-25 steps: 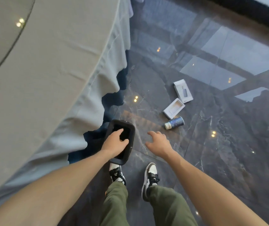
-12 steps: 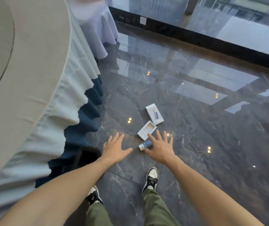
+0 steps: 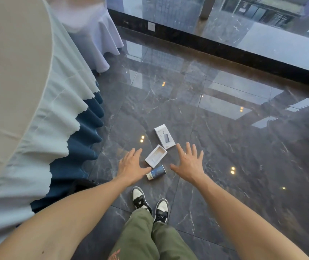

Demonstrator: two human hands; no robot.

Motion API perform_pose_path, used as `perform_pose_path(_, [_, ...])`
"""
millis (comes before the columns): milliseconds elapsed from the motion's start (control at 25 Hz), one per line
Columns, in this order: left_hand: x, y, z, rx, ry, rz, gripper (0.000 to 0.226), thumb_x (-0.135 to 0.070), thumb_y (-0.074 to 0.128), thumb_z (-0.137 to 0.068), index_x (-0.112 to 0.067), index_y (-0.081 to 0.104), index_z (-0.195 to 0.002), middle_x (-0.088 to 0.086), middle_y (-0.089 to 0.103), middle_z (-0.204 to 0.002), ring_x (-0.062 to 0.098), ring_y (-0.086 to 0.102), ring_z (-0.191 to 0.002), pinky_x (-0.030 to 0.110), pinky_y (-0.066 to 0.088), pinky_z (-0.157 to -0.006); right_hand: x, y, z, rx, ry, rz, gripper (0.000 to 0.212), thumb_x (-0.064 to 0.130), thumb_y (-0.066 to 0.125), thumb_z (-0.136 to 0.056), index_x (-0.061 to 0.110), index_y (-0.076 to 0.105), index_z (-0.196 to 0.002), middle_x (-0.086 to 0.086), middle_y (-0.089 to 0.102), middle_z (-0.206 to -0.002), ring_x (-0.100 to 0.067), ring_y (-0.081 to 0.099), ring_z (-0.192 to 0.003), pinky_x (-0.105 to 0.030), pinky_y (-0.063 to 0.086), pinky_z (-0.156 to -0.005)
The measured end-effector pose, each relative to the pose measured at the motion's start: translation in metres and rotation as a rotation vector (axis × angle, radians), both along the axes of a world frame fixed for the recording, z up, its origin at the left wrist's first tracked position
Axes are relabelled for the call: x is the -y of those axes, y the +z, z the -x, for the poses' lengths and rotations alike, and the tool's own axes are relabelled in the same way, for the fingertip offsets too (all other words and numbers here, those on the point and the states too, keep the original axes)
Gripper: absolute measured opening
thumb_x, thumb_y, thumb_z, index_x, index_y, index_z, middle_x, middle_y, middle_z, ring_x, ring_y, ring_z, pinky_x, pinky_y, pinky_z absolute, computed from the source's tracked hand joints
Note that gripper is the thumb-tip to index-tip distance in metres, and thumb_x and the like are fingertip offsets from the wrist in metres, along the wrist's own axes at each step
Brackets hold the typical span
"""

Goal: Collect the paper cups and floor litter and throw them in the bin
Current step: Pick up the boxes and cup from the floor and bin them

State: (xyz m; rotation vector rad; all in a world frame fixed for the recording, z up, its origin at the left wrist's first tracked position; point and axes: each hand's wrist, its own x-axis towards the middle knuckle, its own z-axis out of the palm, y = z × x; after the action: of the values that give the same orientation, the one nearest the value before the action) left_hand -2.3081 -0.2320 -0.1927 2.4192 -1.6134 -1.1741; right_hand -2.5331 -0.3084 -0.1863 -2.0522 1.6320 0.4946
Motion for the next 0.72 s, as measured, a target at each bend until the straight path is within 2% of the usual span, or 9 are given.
perform_pose_path(280, [0.040, -0.039, -0.019, 0.013, -0.050, -0.068, 0.093, -0.060, 0.069, -0.087, -0.020, 0.030, -0.162, 0.012, 0.027, -0.169, 0.030, 0.023, -0.156, 0.049, 0.027, -0.122, 0.036, -0.031, 0.007, -0.008, -0.131, -0.070, 0.093, 0.060, 0.060, -0.087, 0.031, 0.013, -0.162, -0.015, 0.004, -0.171, -0.039, 0.003, -0.157, -0.064, 0.007, -0.122])
perform_pose_path(440, [0.052, -0.063, -0.019, -0.015, -0.047, -0.147, 0.091, -0.059, 0.068, -0.087, -0.020, 0.031, -0.161, 0.013, 0.028, -0.168, 0.031, 0.025, -0.155, 0.048, 0.027, -0.122, 0.054, -0.054, 0.007, 0.026, -0.135, -0.131, 0.092, 0.058, 0.060, -0.087, 0.033, 0.013, -0.162, -0.015, 0.007, -0.171, -0.038, 0.008, -0.157, -0.062, 0.014, -0.123])
perform_pose_path(560, [0.075, -0.107, -0.014, -0.084, 0.043, -0.159, 0.089, -0.057, 0.072, -0.085, -0.020, 0.037, -0.158, 0.012, 0.038, -0.162, 0.032, 0.036, -0.149, 0.044, 0.034, -0.117, 0.083, -0.098, 0.005, 0.087, -0.108, -0.160, 0.089, 0.057, 0.063, -0.086, 0.032, 0.018, -0.160, -0.016, 0.016, -0.169, -0.037, 0.021, -0.154, -0.059, 0.021, -0.122])
perform_pose_path(720, [0.110, -0.213, 0.005, -0.194, 0.189, -0.193, 0.090, -0.048, 0.077, -0.086, -0.017, 0.036, -0.160, 0.013, 0.042, -0.157, 0.031, 0.044, -0.144, 0.042, 0.040, -0.114, 0.125, -0.205, 0.004, 0.116, -0.130, -0.170, 0.088, 0.058, 0.065, -0.086, 0.024, 0.027, -0.157, -0.014, 0.037, -0.158, -0.036, 0.039, -0.144, -0.055, 0.031, -0.117])
